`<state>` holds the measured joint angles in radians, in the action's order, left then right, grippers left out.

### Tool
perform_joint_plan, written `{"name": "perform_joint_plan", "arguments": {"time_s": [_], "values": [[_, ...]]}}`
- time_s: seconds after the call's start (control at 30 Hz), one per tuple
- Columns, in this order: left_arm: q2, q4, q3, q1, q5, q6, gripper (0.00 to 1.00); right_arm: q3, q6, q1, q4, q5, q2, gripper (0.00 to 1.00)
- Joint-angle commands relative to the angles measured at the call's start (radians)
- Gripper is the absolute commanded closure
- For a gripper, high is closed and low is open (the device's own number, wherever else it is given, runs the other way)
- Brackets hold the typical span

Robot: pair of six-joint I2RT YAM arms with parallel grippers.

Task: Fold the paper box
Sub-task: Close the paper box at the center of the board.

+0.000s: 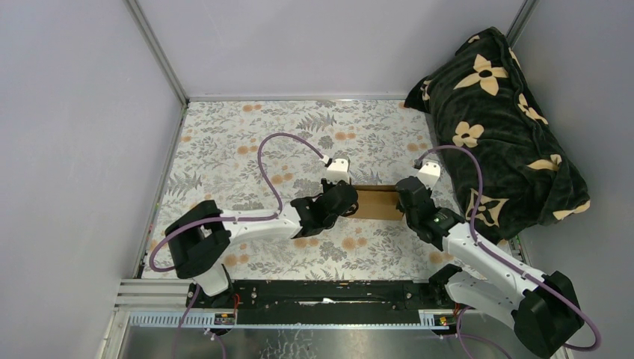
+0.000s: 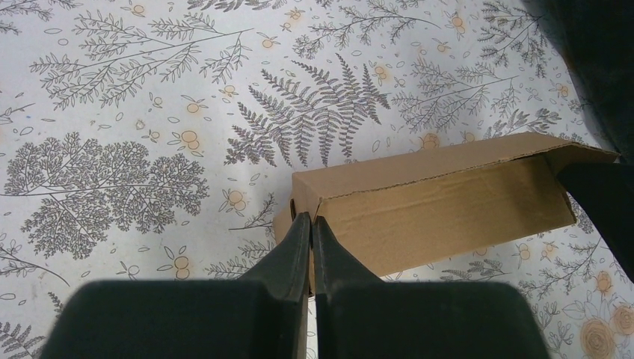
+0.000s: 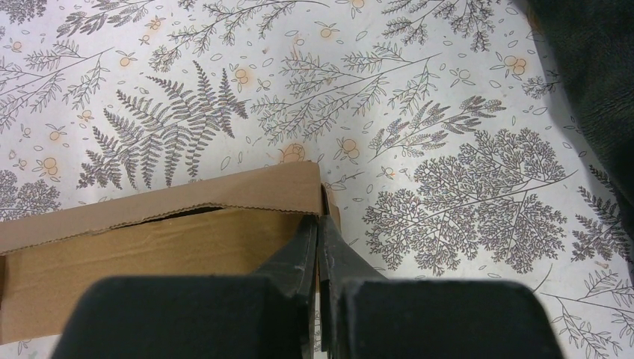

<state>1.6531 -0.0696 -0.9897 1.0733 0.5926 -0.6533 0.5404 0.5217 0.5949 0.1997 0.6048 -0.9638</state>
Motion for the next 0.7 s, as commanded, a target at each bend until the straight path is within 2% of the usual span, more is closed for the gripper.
{"name": "perform_joint_plan", "arguments": {"time_s": [0.0,0.13,0.43,0.53,0.67], "values": [[0.01,0.036,0.043,0.038,-0.053,-0.035,0.95,-0.027,0.047,0.02,0.038,-0.072,-0.002,1.0],[0.006,0.035,0.053,0.044,-0.044,-0.04,0.95,-0.028,0.049,0.021,0.043,-0.081,0.009,1.0],[-0.005,0.05,0.044,0.047,-0.024,-0.028,0.95,-0.031,0.043,0.022,0.047,-0.104,0.064,0.88],[-0.002,0.06,0.034,0.047,-0.018,-0.026,0.95,-0.026,0.043,0.02,0.055,-0.109,0.077,0.83],[0.0,0.068,0.025,0.047,-0.01,-0.022,0.95,-0.022,0.04,0.02,0.066,-0.11,0.103,0.7]]}}
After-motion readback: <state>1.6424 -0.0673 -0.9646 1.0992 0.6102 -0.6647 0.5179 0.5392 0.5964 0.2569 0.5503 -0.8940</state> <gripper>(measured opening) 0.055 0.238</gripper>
